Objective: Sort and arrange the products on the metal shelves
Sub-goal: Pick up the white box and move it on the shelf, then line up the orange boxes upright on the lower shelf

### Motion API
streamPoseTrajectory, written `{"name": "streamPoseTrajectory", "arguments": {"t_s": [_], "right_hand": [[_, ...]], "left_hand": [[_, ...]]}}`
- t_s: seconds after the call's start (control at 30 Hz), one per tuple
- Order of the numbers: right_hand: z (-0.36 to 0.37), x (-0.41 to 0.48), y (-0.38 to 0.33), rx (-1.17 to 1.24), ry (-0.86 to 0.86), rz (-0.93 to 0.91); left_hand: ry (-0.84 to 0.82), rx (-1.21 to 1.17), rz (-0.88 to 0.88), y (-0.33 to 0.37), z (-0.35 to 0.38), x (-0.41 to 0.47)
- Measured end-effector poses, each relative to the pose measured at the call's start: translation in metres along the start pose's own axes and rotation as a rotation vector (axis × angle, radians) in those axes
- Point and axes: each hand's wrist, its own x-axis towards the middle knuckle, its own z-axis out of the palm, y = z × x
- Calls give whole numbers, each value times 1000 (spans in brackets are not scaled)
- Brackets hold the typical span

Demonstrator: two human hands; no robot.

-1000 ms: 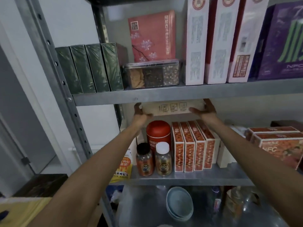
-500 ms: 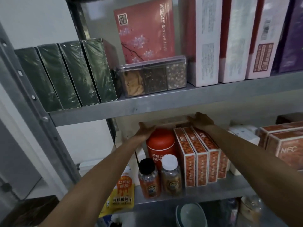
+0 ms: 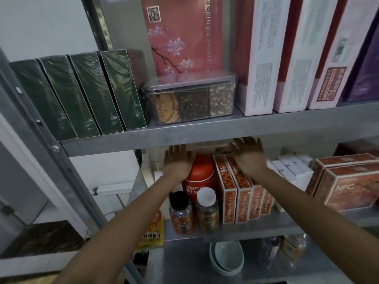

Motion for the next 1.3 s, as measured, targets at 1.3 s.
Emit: {"name": "streamPoseTrajectory", "arguments": {"t_s": [1.3], "right_hand": [[-107, -239, 9, 1143, 369, 287]], "left_hand": [[30, -312, 85, 48, 28, -167]]}}
